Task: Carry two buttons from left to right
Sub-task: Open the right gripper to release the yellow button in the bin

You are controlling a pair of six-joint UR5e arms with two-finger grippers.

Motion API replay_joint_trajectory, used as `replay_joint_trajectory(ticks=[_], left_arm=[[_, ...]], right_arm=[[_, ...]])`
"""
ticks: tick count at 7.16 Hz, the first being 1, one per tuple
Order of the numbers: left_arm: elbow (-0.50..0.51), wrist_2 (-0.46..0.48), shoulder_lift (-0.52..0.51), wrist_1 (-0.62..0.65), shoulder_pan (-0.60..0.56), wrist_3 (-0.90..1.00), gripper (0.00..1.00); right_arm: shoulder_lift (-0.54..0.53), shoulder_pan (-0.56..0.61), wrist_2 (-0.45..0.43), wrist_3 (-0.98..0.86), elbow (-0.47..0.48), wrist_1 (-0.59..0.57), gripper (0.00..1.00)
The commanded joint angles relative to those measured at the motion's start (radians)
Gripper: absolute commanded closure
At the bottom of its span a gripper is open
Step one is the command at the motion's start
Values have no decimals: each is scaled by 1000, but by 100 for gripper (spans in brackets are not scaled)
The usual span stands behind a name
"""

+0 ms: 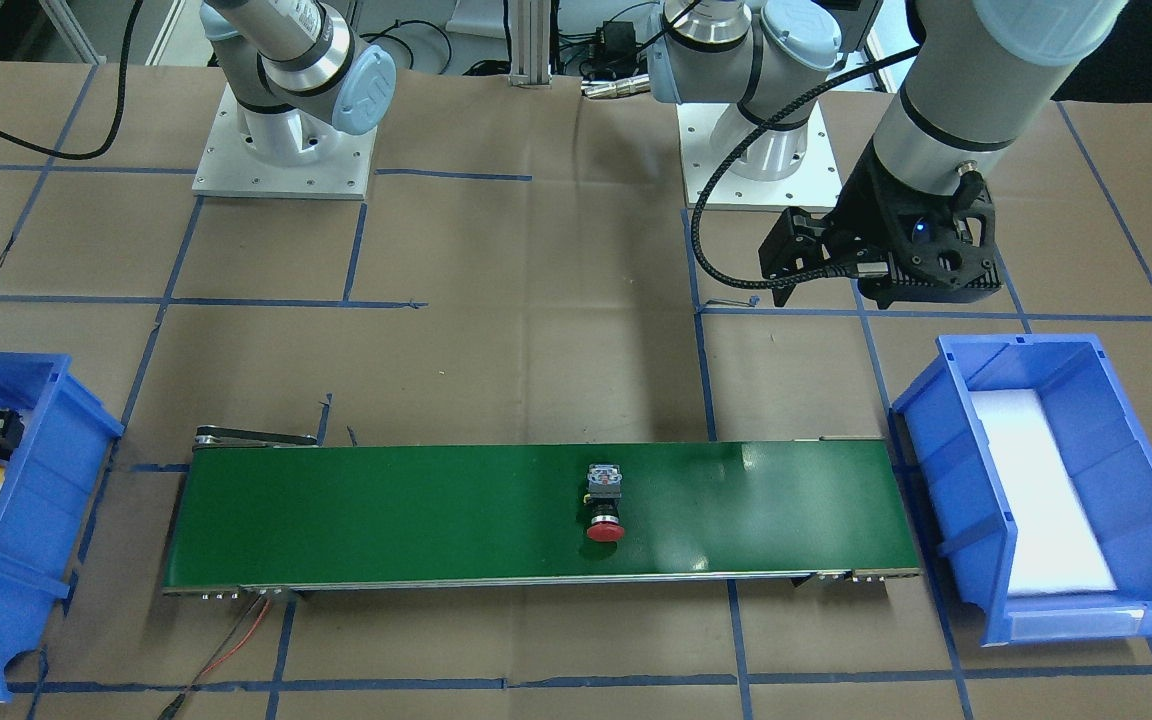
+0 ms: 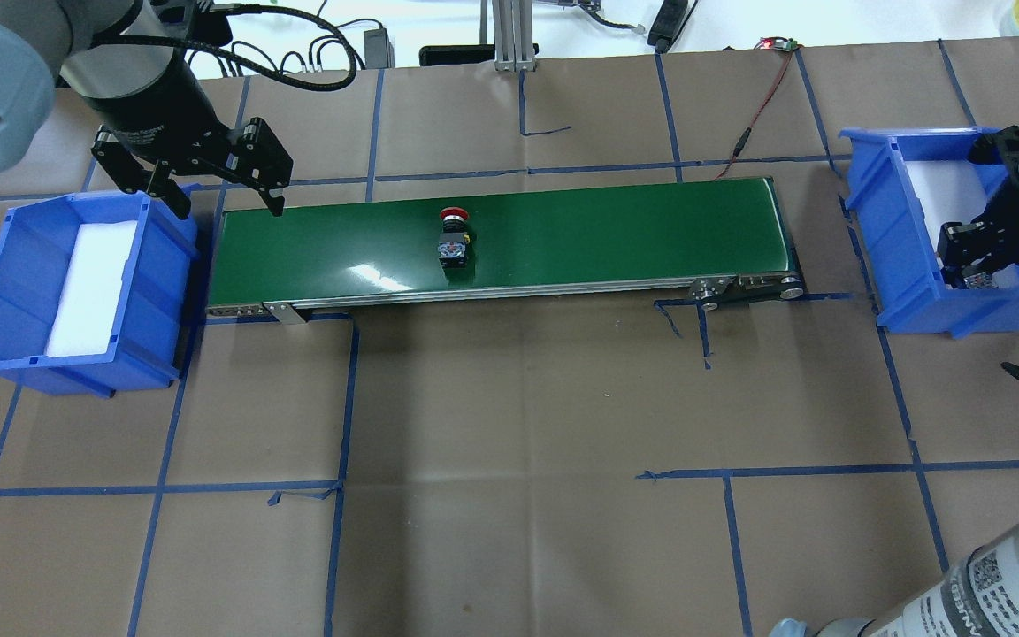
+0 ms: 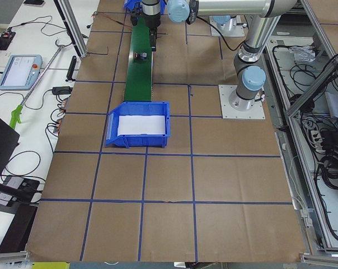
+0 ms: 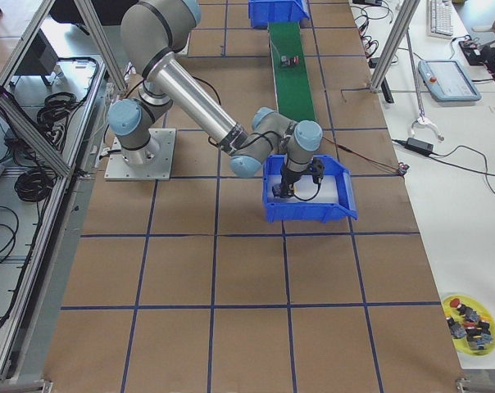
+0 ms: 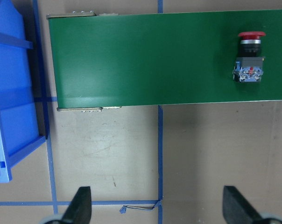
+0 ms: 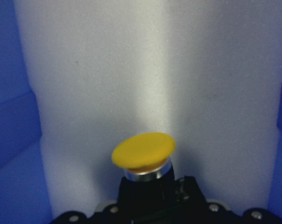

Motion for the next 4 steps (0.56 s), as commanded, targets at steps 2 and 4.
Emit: replay_joint_trajectory(ticks=[2,4], left_arm=[[0,0,-1,1,0,0,0],[0,0,0,-1,0,0,0]], right_arm=[[0,5,49,13,-7,0,1],[-17,10,49,15,-30,5,1]])
